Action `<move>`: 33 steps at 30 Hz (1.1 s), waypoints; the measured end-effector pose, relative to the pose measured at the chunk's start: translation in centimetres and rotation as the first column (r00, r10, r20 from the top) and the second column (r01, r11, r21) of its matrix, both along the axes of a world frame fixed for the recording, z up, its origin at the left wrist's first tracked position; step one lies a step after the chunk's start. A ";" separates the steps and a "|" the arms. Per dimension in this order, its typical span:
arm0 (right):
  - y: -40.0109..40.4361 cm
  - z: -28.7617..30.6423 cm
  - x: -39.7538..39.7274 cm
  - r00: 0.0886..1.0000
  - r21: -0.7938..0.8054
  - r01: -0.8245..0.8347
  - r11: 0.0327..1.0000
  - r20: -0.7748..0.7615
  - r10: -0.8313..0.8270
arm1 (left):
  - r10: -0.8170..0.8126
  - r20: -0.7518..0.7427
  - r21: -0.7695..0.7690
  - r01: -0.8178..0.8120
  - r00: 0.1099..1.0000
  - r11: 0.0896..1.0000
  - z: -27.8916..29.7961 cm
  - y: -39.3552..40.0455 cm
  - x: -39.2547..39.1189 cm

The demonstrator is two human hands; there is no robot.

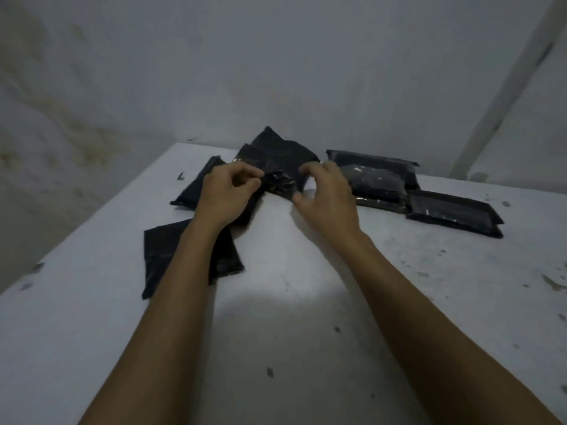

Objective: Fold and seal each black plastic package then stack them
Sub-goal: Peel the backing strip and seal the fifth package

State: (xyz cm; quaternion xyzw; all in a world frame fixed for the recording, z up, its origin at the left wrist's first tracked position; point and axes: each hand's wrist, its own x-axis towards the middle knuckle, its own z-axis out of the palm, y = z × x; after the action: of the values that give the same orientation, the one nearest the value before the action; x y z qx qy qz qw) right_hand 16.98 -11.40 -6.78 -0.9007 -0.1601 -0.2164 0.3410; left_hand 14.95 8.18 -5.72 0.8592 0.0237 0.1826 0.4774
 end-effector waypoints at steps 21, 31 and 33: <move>2.0 0.3 -3.4 0.992 0.130 -0.115 0.985 0.074 0.106 | -0.082 -0.172 -0.678 -0.057 0.982 0.733 2.8 -5.5 -2.8; -5.9 4.1 -6.7 0.970 0.521 0.031 0.853 -0.222 0.101 | -0.357 -0.196 -0.738 0.102 0.913 0.667 0.4 -4.4 -10.0; -7.0 3.5 -7.8 0.909 0.632 0.024 0.774 -0.336 0.246 | -0.410 -0.203 -0.747 0.130 0.889 0.651 0.0 -5.2 -10.9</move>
State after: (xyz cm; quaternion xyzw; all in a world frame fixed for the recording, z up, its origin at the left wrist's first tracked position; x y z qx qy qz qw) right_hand 9.17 -18.36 -3.26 -0.7500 -0.0603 -0.0471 0.6570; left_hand 4.04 2.97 -5.77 0.6160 0.0476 -0.0737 0.7828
